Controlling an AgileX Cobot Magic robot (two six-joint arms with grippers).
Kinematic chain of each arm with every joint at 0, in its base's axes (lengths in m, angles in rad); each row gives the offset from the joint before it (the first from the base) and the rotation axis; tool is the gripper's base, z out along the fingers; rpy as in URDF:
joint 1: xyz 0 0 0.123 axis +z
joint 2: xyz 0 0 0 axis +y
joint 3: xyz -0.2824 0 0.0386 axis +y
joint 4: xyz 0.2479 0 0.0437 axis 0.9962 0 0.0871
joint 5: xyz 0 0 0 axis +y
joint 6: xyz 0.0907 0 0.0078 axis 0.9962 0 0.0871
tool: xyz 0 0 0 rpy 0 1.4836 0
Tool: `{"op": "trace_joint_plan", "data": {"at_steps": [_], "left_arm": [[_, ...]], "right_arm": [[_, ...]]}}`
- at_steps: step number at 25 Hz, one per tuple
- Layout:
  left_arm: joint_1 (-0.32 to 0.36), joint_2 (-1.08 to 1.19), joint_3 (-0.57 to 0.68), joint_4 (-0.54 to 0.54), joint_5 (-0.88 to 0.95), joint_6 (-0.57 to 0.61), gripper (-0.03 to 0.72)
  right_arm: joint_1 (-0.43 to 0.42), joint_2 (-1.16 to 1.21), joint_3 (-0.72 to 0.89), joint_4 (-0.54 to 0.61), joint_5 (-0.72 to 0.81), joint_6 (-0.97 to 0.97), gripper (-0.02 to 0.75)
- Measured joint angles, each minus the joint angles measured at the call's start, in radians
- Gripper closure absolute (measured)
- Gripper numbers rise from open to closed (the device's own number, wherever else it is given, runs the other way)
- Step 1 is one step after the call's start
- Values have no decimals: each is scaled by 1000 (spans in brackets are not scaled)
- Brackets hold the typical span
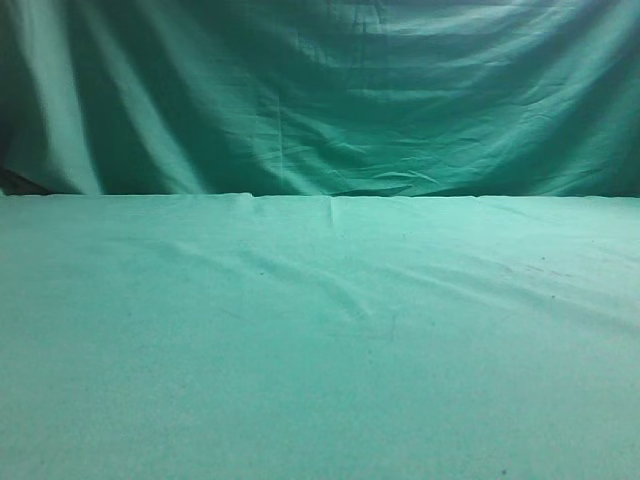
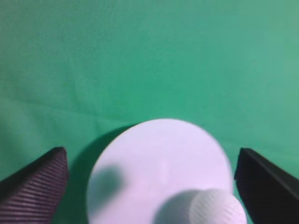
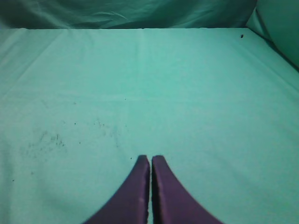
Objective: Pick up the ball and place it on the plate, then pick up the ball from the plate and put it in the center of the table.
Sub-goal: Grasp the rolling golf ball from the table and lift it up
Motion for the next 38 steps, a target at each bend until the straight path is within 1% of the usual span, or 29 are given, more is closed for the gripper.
{"op": "trace_joint_plan", "data": {"at_steps": [2,3,5,7,8,9,11,14,19,21,25,28,31,33,36,38], "left_arm": [[0,0,-60,-93,62,62,45],[0,0,-86,-157,88,117,142],[0,0,-137,-283,147,238,295],[0,0,-169,-420,194,345,494],[0,-5,-179,-473,215,402,563],[0,-13,-183,-532,232,451,615],[0,-42,-184,-622,247,513,688],[0,-102,-184,-664,257,552,688],[0,-223,-176,-662,276,564,688],[-11,-281,-163,-634,276,566,688],[-100,-392,-114,-542,268,546,688],[-170,-481,-48,-506,230,517,688],[-225,-578,44,-503,163,507,688],[-247,-645,124,-503,121,505,688],[-253,-760,241,-499,65,504,688],[-253,-833,313,-476,37,502,688]], "right_arm": [[0,0,0,0,0,0,738],[0,0,0,0,0,0,738],[0,0,0,0,0,0,738],[0,0,0,0,0,0,738],[0,0,0,0,0,0,738],[0,0,0,0,0,0,738],[0,0,0,0,0,0,738],[0,0,0,0,0,0,738],[0,0,0,0,0,0,738],[0,0,0,0,0,0,738],[0,0,0,-2,0,0,738],[0,0,0,-12,-13,0,738],[0,0,2,22,-129,0,738],[0,0,2,50,-249,0,738],[0,0,2,66,-391,0,738],[0,0,2,68,-486,0,738]]}}
